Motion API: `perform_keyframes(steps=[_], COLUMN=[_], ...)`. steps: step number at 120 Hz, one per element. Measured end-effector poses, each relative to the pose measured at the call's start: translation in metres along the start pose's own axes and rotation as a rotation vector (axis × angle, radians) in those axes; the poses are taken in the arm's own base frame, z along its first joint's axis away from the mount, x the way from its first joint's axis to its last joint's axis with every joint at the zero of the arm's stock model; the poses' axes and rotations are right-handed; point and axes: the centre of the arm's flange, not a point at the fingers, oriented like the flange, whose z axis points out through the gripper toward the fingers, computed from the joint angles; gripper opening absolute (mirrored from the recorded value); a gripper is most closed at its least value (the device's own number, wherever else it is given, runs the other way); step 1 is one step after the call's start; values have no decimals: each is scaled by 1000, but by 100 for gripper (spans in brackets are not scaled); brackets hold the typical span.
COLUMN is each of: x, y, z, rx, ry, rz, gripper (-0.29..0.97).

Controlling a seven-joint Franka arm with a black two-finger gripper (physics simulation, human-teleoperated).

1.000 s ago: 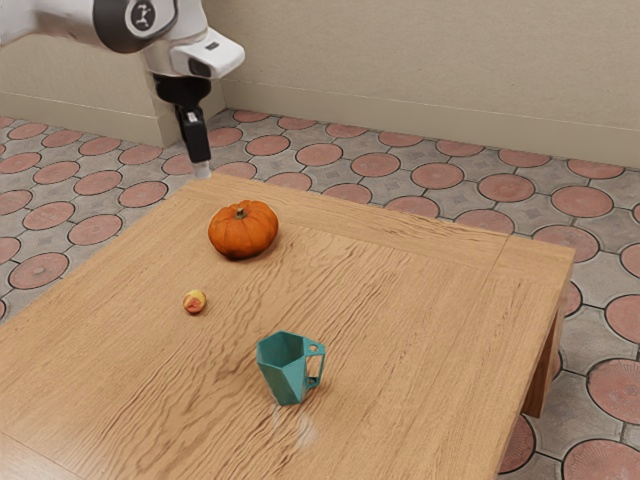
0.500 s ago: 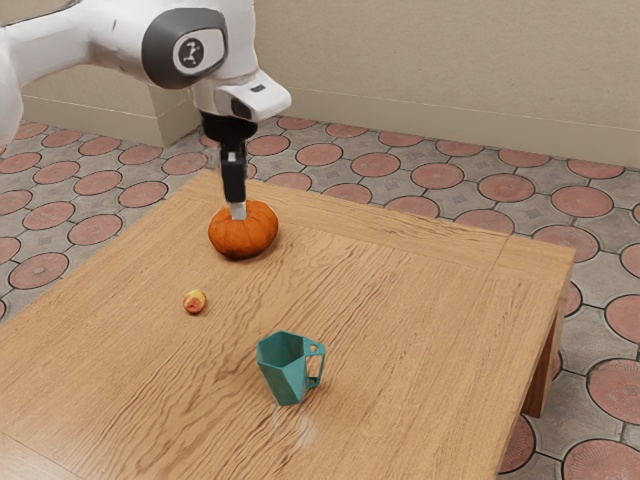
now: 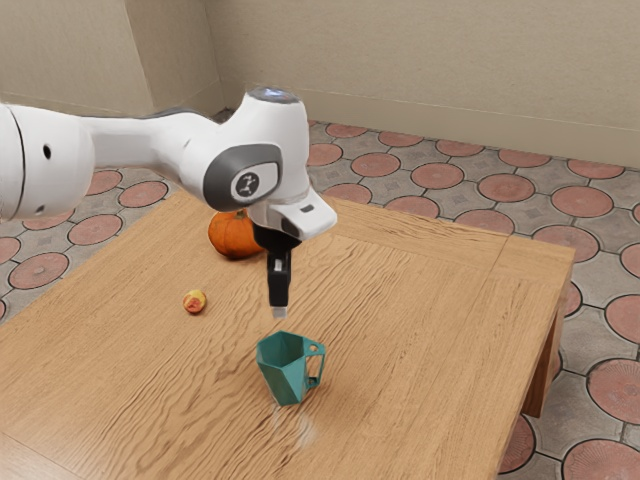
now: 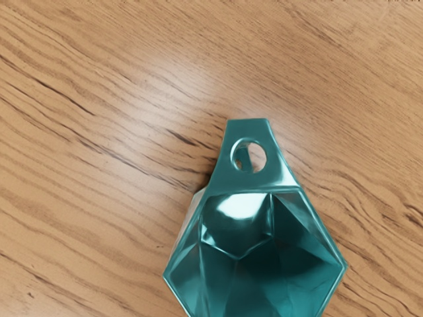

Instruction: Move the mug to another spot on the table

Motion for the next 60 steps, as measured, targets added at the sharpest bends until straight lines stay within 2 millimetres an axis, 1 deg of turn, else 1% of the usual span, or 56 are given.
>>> perform_keyframes(steps=[24, 33, 44, 60], x=[25, 33, 38, 45], y=[14, 14, 13, 20], z=[22, 38, 55, 76], rx=[27, 20, 7, -5], ry=[28, 32, 36, 26], rz=[15, 3, -19, -26], gripper=[68, 68, 68, 68])
